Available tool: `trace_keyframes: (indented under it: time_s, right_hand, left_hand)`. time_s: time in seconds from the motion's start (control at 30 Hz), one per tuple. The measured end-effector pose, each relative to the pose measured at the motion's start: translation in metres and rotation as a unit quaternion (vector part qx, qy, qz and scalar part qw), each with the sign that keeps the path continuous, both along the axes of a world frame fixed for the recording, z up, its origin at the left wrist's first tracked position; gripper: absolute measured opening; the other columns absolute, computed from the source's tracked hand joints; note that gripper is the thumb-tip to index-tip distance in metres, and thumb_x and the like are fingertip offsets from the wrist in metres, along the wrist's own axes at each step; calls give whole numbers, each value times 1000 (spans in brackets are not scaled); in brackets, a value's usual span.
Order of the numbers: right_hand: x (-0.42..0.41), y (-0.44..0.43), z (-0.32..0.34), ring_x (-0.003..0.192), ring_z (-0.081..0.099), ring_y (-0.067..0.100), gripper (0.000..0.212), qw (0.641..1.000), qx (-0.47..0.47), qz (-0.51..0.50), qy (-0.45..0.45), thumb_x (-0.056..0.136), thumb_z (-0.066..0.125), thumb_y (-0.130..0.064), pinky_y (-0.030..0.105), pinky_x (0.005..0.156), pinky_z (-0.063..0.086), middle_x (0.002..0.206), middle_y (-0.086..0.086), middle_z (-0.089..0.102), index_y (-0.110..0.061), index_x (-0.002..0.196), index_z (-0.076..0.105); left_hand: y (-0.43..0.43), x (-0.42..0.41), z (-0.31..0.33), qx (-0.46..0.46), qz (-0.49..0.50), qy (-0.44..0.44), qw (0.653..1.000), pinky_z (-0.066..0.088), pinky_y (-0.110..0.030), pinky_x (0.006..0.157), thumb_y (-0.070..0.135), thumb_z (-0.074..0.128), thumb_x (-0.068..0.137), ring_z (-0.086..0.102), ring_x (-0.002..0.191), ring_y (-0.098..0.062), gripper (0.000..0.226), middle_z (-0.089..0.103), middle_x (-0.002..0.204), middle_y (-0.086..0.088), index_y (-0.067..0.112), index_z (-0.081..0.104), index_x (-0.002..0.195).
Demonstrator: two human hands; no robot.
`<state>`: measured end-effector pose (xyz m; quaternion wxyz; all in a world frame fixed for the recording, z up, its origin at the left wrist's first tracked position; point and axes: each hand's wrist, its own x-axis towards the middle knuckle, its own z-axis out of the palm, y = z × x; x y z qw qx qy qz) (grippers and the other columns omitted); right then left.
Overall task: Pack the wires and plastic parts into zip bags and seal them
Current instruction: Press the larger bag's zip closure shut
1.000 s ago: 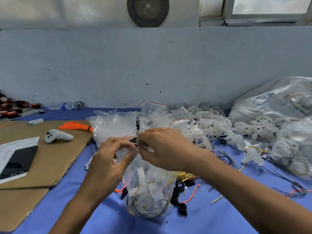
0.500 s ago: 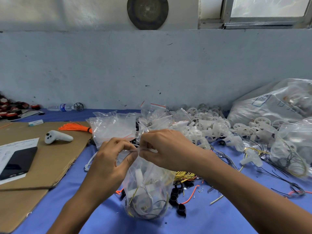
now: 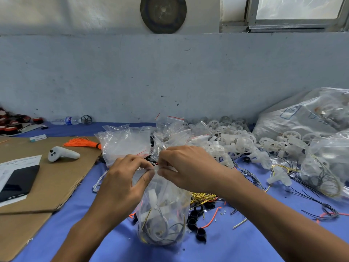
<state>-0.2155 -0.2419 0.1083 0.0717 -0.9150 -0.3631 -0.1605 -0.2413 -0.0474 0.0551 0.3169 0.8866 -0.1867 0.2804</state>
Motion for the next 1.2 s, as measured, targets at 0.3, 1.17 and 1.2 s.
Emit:
trace_keyframes:
  time_s: [0.3,1.17,1.2]
  right_hand:
    - [0,-6,1,81,56,15,13,1000,17,-8,11,95,52,-35,36,69,49,95,-10,62,-24,94,58]
    - [-3,-16,-2,82,55,11,15,998,60,-7,6,94,55,-43,33,68,47,92,-13,62,-28,93,60]
    - [-3,-17,-2,80,54,11,15,998,64,-5,6,94,56,-42,34,68,48,89,-13,61,-28,91,59]
  left_hand:
    - [-1,2,0,11,-1,-2,1000,46,-35,85,32,67,92,59,96,-10,4,64,95,19,29,68,94]
    - [-7,-1,2,24,23,-35,999,40,-40,83,39,62,86,62,91,-12,7,63,91,24,34,66,88]
    - [-6,-1,2,23,22,-34,999,39,-39,83,39,62,86,62,91,-12,7,63,91,25,35,66,88]
